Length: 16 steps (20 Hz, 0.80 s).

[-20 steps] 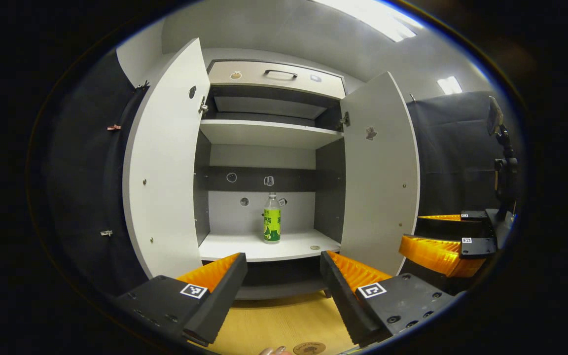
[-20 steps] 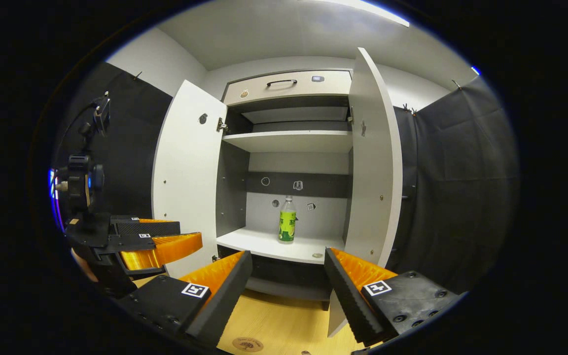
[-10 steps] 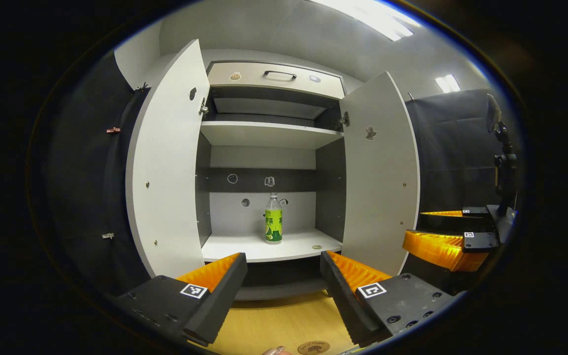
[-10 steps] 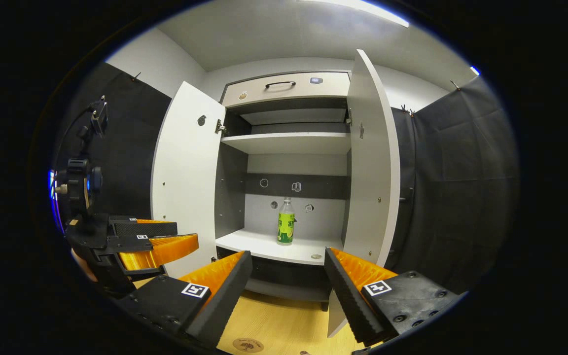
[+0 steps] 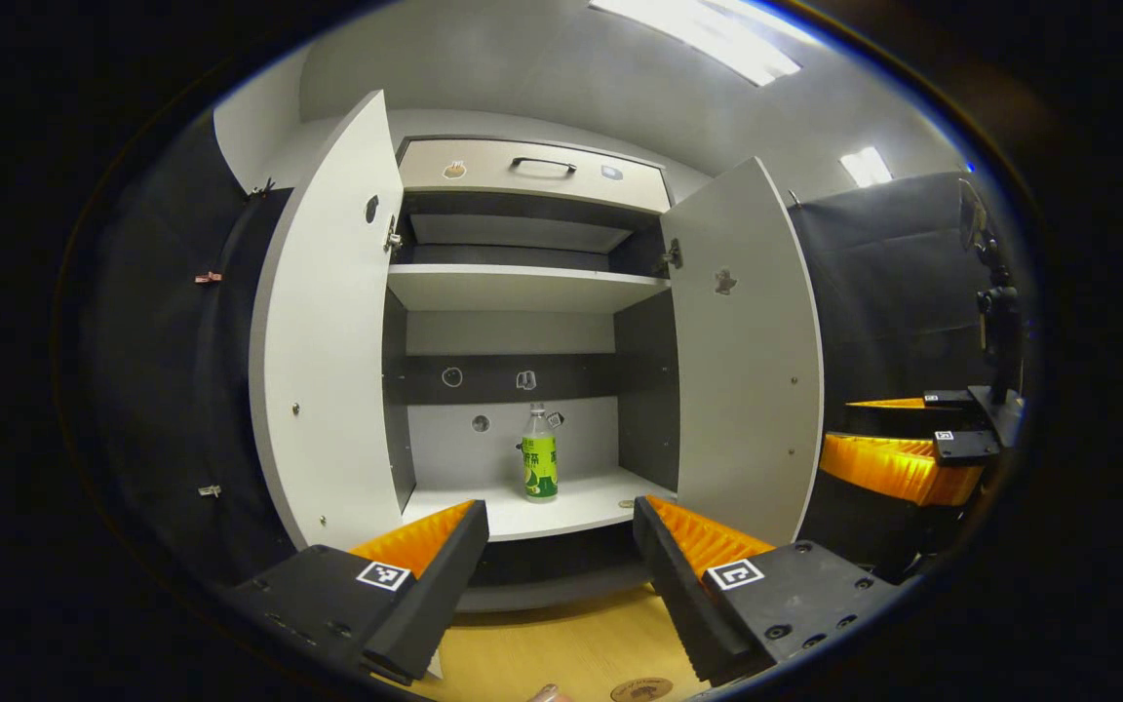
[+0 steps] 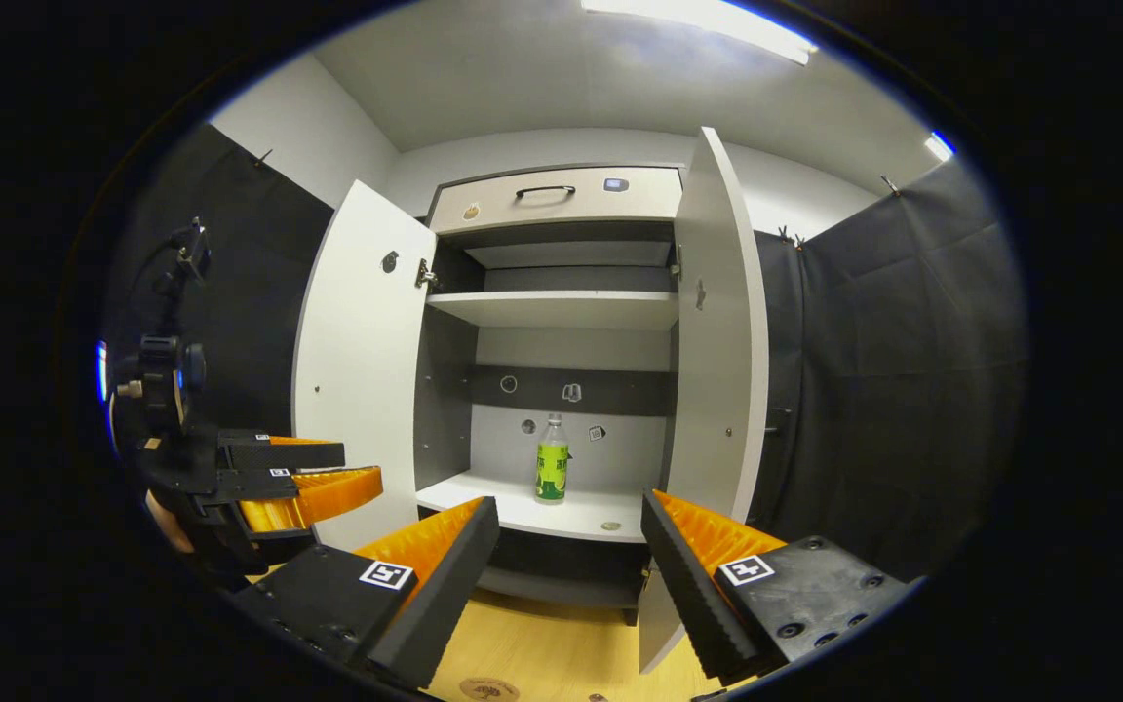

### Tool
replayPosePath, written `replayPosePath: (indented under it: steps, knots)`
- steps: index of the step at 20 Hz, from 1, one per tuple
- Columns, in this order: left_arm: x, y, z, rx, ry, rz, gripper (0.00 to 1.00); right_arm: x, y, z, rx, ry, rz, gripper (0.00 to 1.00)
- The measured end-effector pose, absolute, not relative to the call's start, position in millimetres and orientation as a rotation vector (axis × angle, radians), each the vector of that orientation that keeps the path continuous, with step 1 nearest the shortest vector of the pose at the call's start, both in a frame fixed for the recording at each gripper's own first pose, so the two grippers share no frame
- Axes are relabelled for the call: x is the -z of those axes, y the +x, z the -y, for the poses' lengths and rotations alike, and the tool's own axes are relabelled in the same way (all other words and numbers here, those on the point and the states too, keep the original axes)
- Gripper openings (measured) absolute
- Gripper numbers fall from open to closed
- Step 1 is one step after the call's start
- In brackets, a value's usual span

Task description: Grasp the bottle in the cabinet with the left hand and place it on the coaster, then close the right door with the right hand and the left door with the left hand.

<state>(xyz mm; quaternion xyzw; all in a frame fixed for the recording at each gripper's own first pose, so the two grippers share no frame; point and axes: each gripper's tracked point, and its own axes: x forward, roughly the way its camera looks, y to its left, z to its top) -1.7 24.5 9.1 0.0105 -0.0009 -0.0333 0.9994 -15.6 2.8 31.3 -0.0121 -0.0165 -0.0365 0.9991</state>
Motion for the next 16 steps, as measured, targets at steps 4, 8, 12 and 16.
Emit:
replayPosePath:
  steps: [4,8,12,16]
  knots:
    - [-7,3,-31,0.093,-0.008,-0.002,0.95,-32,-18,-14,0.076,-0.028,0.017,0.98]
    - [-12,26,-37,0.108,-0.022,0.012,0.94,-43,-4,-13,0.078,-0.054,0.037,0.98]
    - [-12,63,-41,0.111,-0.033,0.006,0.95,-44,24,-17,0.032,-0.060,0.048,0.98]
    - [-8,112,-32,0.129,-0.046,-0.014,0.95,-40,54,-12,0.015,-0.092,0.063,0.98]
